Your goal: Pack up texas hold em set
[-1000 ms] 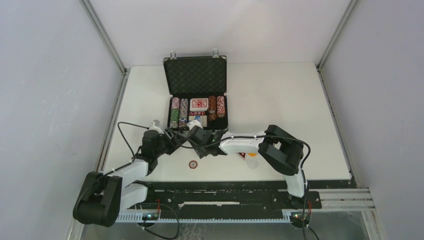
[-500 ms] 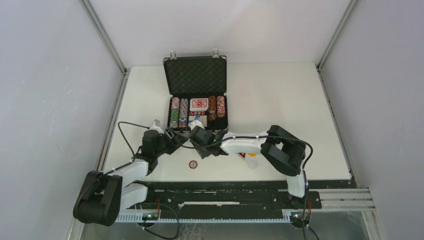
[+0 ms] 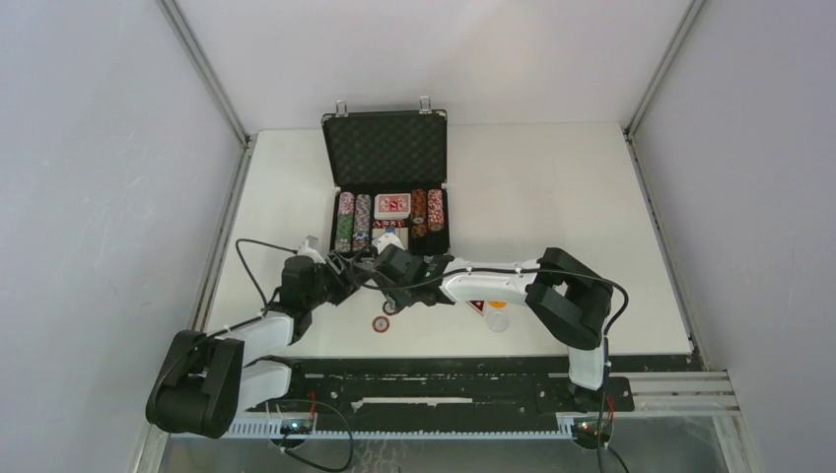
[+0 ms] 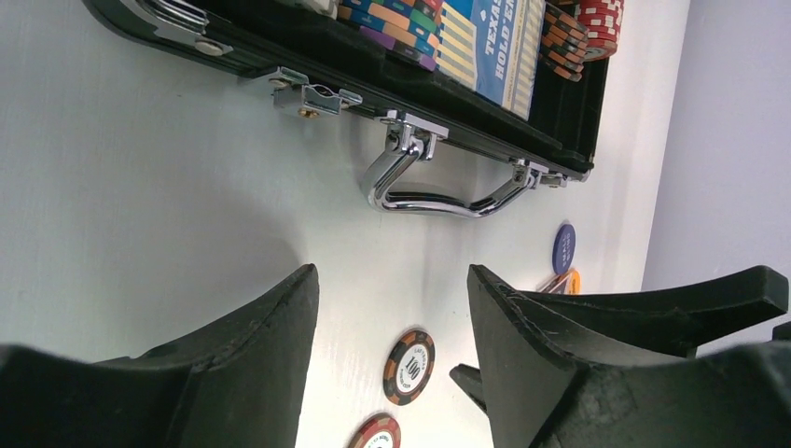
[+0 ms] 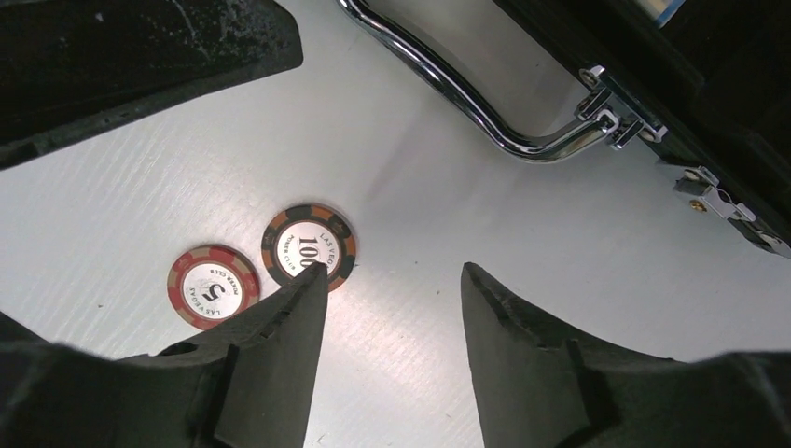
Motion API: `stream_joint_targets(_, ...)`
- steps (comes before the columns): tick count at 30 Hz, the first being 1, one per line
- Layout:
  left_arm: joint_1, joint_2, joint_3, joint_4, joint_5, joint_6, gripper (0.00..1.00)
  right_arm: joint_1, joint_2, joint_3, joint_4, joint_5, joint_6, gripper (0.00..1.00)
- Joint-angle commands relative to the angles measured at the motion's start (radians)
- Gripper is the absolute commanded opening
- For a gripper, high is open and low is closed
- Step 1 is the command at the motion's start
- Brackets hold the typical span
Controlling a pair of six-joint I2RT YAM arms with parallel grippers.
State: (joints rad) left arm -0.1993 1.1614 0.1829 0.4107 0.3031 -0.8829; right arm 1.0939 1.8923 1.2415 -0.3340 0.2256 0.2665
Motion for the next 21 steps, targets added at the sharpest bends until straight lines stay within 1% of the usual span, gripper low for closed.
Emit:
stream_joint_targets(1, 0.008, -0.020, -0.005, 0.036, -0.012, -0.005, 0.65, 0.026, -0.032, 0.010, 0.022, -0.024, -0.012, 0.64)
stream_joint_targets(6, 0.009, -0.041, 0.000, 0.009, -0.032, -0.002, 0.66, 0.054, 0.016, 0.046, 0.007, -0.031, -0.012, 0.72)
stream_joint_targets(12, 0.008, -0.016, -0.003, 0.017, -0.014, -0.002, 0.67, 0.069, 0.055, 0.074, 0.002, -0.040, -0.016, 0.72)
stream_joint_targets(21, 0.010, 0.005, -0.007, 0.026, -0.006, -0.003, 0.67, 0.071, 0.103, 0.102, -0.017, -0.042, -0.015, 0.70)
